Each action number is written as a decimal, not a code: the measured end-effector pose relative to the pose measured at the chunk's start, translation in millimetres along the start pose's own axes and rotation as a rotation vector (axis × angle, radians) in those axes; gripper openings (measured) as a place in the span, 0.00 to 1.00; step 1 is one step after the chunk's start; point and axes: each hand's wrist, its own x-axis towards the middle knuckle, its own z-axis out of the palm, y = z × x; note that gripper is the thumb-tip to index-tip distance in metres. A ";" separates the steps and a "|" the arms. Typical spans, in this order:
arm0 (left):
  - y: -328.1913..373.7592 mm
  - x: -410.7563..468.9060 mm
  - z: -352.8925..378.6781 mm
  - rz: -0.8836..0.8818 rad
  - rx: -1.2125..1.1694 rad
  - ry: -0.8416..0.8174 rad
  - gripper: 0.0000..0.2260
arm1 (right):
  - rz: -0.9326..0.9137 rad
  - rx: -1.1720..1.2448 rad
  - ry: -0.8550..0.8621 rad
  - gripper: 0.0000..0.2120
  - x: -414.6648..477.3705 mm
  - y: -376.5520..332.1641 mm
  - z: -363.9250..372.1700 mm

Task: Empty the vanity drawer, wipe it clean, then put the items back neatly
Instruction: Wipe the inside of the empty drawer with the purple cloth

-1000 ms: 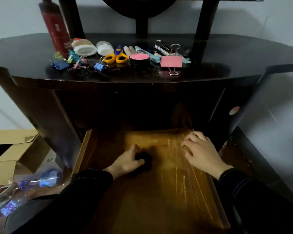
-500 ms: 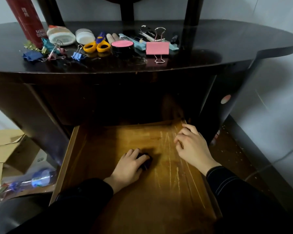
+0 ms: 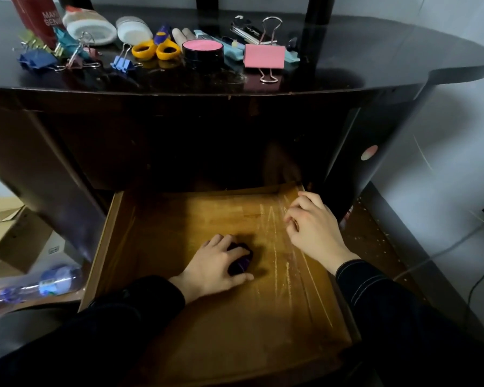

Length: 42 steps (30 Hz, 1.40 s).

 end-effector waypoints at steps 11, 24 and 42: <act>-16.9 13.4 -10.1 -0.069 -0.114 0.088 0.18 | -0.002 0.004 0.020 0.05 0.0 -0.1 1.7; -34.0 9.5 -25.7 -0.139 -0.117 -0.036 0.18 | 0.009 0.001 0.014 0.05 -0.5 -0.7 2.2; -6.3 -7.7 -26.7 -0.081 -0.020 -0.080 0.17 | 0.017 0.011 0.013 0.06 -1.1 -3.4 -0.8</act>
